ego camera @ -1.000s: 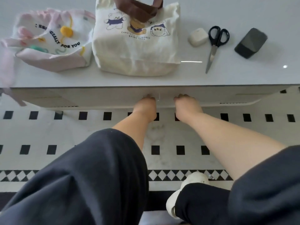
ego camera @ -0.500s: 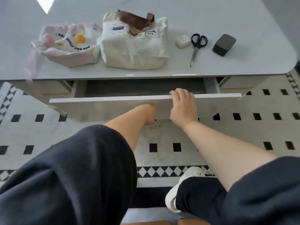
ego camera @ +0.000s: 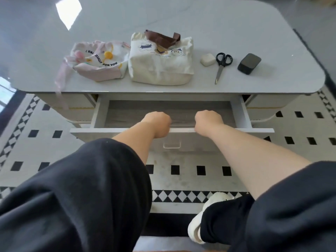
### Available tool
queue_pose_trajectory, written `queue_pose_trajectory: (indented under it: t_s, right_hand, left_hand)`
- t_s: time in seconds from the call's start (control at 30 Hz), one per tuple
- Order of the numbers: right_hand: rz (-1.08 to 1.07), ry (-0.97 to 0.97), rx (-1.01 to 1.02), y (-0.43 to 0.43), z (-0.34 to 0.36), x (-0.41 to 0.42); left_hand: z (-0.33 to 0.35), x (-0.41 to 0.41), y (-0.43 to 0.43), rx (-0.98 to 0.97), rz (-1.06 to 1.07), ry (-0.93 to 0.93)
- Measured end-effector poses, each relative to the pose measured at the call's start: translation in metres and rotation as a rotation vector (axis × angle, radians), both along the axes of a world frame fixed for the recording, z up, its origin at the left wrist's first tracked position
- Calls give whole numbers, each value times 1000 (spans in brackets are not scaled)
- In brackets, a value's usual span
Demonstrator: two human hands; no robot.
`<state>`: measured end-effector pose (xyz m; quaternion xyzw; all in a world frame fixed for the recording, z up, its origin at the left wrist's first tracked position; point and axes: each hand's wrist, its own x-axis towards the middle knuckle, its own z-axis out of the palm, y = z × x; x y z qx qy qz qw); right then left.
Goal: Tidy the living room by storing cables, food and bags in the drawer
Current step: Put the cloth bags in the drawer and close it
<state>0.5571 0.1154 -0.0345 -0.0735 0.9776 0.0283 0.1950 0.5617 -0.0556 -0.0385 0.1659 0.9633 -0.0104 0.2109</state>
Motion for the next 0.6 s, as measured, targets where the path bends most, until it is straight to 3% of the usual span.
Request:
queue_pose_trajectory:
  t_s: [0.5, 0.6]
  right_hand:
    - [45, -151, 39, -3, 1, 20]
    - [90, -64, 80, -10, 8, 4]
  left_hand:
    - [-10, 15, 11, 21, 78, -155]
    - [-5, 5, 6, 50, 130, -29]
